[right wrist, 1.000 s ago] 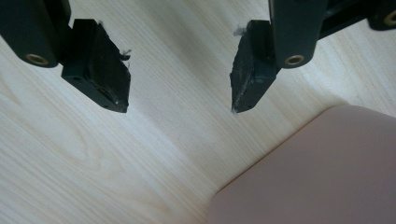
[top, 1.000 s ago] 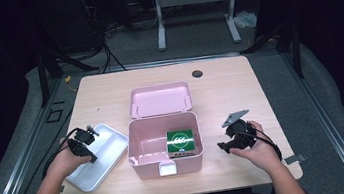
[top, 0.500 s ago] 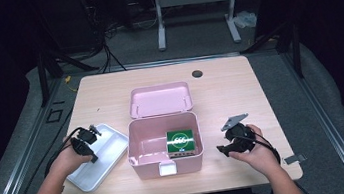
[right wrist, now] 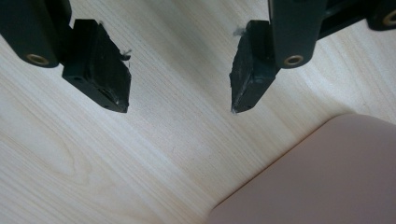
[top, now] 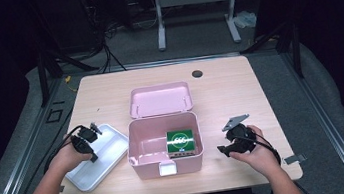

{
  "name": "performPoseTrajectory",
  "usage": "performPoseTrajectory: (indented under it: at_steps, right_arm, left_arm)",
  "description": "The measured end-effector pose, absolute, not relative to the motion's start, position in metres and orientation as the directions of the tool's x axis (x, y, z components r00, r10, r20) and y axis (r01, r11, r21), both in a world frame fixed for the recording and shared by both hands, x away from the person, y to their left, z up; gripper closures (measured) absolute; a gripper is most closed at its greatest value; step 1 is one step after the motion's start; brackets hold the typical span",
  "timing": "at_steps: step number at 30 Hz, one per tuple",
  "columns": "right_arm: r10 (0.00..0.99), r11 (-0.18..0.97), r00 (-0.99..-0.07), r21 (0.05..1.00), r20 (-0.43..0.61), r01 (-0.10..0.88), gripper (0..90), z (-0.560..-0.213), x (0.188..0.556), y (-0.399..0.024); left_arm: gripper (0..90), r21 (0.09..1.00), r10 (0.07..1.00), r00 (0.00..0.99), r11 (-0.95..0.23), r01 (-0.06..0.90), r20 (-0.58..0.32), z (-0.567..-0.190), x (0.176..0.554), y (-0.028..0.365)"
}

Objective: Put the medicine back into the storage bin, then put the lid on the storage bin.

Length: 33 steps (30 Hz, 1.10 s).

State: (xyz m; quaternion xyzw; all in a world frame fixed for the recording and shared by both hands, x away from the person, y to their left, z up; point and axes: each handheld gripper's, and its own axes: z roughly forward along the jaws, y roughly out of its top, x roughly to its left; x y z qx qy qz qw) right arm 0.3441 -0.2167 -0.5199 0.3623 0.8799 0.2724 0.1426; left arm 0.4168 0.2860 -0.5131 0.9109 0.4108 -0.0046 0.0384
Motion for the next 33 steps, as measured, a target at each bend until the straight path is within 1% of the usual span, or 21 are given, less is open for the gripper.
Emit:
performPoseTrajectory:
  at_steps: [9,20,33]
  right_arm:
    - [0.718,0.587,-0.694,0.583,-0.054,0.562,37.6,-0.520,0.344,-0.218]
    - [0.719,0.587,-0.693,0.581,-0.053,0.564,37.6,-0.521,0.344,-0.220]
    - [0.721,0.586,-0.691,0.581,-0.056,0.565,38.1,-0.522,0.344,-0.220]
  left_arm:
    - [89.3,0.097,0.743,0.669,-0.664,0.741,-0.021,-0.474,0.417,0.289]
    - [89.3,0.115,0.741,0.671,-0.665,0.738,-0.019,-0.442,0.416,0.295]
    - [89.3,0.151,0.721,0.693,-0.683,0.714,-0.013,-0.410,0.415,0.289]
